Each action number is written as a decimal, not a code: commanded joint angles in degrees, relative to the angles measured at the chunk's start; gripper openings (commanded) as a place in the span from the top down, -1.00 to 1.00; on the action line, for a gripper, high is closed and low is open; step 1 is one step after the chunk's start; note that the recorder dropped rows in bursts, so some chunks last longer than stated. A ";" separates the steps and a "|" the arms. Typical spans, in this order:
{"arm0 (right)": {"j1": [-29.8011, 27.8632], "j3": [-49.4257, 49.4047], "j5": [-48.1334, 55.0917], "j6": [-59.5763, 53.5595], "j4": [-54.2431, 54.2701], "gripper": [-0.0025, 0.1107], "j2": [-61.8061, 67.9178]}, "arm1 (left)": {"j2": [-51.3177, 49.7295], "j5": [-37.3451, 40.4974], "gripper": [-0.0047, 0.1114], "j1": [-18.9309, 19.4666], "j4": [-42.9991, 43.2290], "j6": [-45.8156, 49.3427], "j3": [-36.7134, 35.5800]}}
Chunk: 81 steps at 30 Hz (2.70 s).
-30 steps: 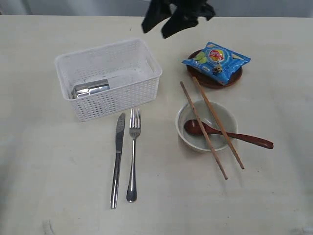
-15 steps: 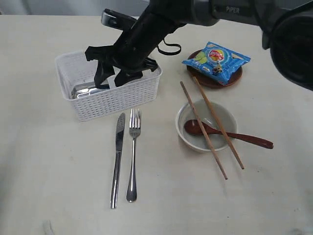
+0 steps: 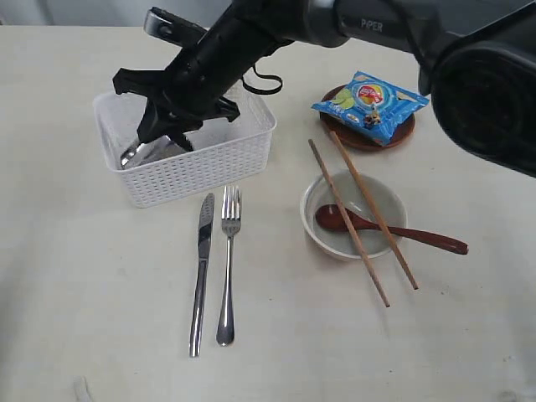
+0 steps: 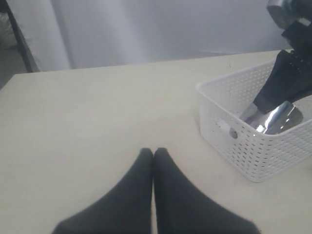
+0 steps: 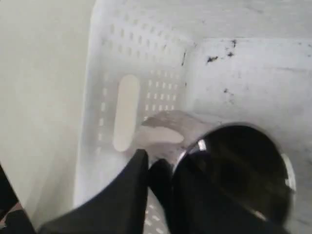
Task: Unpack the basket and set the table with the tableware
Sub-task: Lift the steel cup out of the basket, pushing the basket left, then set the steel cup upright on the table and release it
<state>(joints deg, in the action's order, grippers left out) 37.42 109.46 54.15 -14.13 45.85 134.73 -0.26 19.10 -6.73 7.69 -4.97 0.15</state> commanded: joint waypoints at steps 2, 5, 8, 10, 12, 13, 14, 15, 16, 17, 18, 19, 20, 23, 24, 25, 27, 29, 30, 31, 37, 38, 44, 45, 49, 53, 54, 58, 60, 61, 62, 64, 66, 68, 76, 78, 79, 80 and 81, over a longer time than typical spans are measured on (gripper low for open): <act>0.02 0.58 0.34 -3.82 0.53 0.96 -0.49 | 0.26 -0.41 0.92 0.21 0.02 0.09 -0.15; 0.02 1.91 1.28 -3.83 0.53 0.96 -0.70 | 0.26 -0.41 0.92 0.21 0.02 0.09 -0.15; 0.02 5.38 4.01 -3.83 -0.04 0.96 -0.70 | 0.26 -0.41 0.92 0.21 0.02 0.09 -0.15; 0.02 8.59 6.42 -3.70 -1.01 0.96 -0.84 | 0.26 -0.41 0.92 0.21 0.02 0.09 -0.15; 0.16 12.06 8.25 -2.97 -5.57 0.96 -1.43 | 0.26 -0.41 0.92 0.21 0.02 0.09 -0.15; 0.32 13.74 9.35 -2.34 -8.92 0.96 -2.00 | 0.26 -0.41 0.92 0.21 0.02 0.09 -0.15; 0.43 15.24 10.59 -0.87 -12.76 0.96 -2.74 | 0.26 -0.41 0.92 0.21 0.02 0.09 -0.15; 0.70 16.39 11.61 1.28 -16.55 0.96 -3.52 | 0.26 -0.41 0.92 0.21 0.02 0.09 -0.15; 0.95 17.73 12.92 4.12 -21.84 0.96 -4.38 | 0.26 -0.41 0.92 0.21 0.02 0.09 -0.15; 0.95 18.94 14.54 6.88 -27.30 0.96 -5.27 | 0.26 -0.41 0.92 0.21 0.02 0.09 -0.15; 0.95 19.67 15.81 8.99 -31.42 0.96 -5.92 | 0.26 -0.41 0.92 0.21 0.02 0.09 -0.15; 0.95 20.22 15.81 11.30 -35.71 0.96 -6.78 | 0.26 -0.41 0.92 0.21 0.02 0.09 -0.15; 0.66 20.36 15.81 13.35 -39.39 0.96 -7.60 | 0.26 -0.41 0.92 0.21 0.02 0.09 -0.15; -1.08 20.36 15.81 17.88 -47.01 0.96 -9.19 | 0.26 -0.41 0.92 0.21 0.02 0.09 -0.15; -1.63 20.02 15.81 18.32 -48.65 0.96 -9.53 | 0.26 -0.41 0.92 0.21 0.02 0.09 -0.15; -2.46 19.51 15.81 19.47 -49.54 0.96 -9.73 | 0.26 -0.41 0.92 0.21 0.02 0.09 -0.15; -3.90 18.45 15.81 20.77 -50.43 0.96 -9.73 | 0.26 -0.41 0.92 0.21 0.02 0.09 -0.15; -5.38 16.30 15.81 22.65 -51.38 0.96 -9.63 | 0.26 -0.41 0.92 0.21 0.02 0.09 -0.15; -5.94 14.76 15.81 23.24 -51.98 0.96 -9.51 | 0.26 -0.41 0.92 0.21 0.02 0.09 -0.15; -6.43 13.04 15.81 23.24 -52.40 0.96 -9.51 | 0.26 -0.41 0.92 0.21 0.02 0.09 -0.15; -5.88 4.28 15.81 22.11 -48.24 0.96 -9.29 | 0.26 -0.41 0.92 0.21 0.02 0.09 -0.15; -5.63 3.54 14.45 22.11 -47.37 0.96 -9.25 | 0.26 -0.41 0.92 0.21 0.02 0.09 -0.15; -4.08 2.43 9.47 21.76 -39.58 0.96 -6.64 | 0.26 -0.41 0.92 0.21 0.02 0.09 -0.15; -3.95 2.43 9.18 21.77 -38.38 0.96 -6.06 | 0.26 -0.41 0.92 0.21 0.02 0.09 -0.15; -3.95 2.43 6.42 21.77 -33.87 0.96 -4.33 | 0.26 -0.41 0.92 0.21 0.02 0.09 -0.15; -3.70 2.43 2.15 21.77 -27.68 0.96 -3.18 | 0.26 -0.41 0.92 0.21 0.02 0.09 -0.15; -3.58 2.43 1.41 21.64 -26.67 0.96 -3.04 | 0.26 -0.41 0.92 0.21 0.02 0.09 -0.15; -1.60 2.43 -1.08 21.40 -25.47 0.96 -2.27 | 0.26 -0.41 0.92 0.21 0.02 0.09 -0.15; -0.47 2.43 -3.01 20.71 -24.08 0.96 -2.15 | 0.26 -0.41 0.92 0.21 0.02 0.09 -0.15; 0.06 2.59 -3.77 19.71 -23.39 0.96 -2.05 | 0.26 -0.41 0.92 0.21 0.02 0.09 -0.15; 0.41 3.17 -4.28 19.32 -23.25 0.96 -1.92 | 0.26 -0.41 0.92 0.21 0.02 0.09 -0.15; 1.02 4.64 -4.41 18.98 -23.25 0.96 -1.92 | 0.26 -0.41 0.92 0.21 0.02 0.09 -0.15; 1.34 6.35 -3.26 18.16 -23.25 0.96 -1.92 | 0.26 -0.41 0.92 0.21 0.02 0.09 -0.15; 1.19 8.68 -0.45 17.77 -25.64 0.96 -1.92 | 0.26 -0.41 0.92 0.21 0.02 0.09 -0.15; -2.29 12.51 9.71 27.52 -40.82 0.96 -1.92 | 0.26 -0.41 0.92 0.21 0.02 0.09 -0.15; -2.89 12.41 11.10 27.86 -40.38 0.96 -1.66 | 0.26 -0.41 0.92 0.21 0.02 0.09 -0.15; -2.89 12.41 11.42 27.75 -40.40 0.96 -1.39 | 0.26 -0.41 0.92 0.21 0.02 0.09 -0.15; -2.89 12.41 11.55 27.64 -40.40 0.96 -1.06 | 0.26 -0.41 0.92 0.21 0.02 0.09 -0.15; -2.89 12.41 11.55 27.64 -40.40 0.96 -0.81 | 0.26 -0.41 0.92 0.21 0.02 0.09 -0.15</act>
<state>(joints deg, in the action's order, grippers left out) 34.53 121.40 64.89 13.16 5.62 133.63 -0.26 19.10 -6.73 7.69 -4.97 0.15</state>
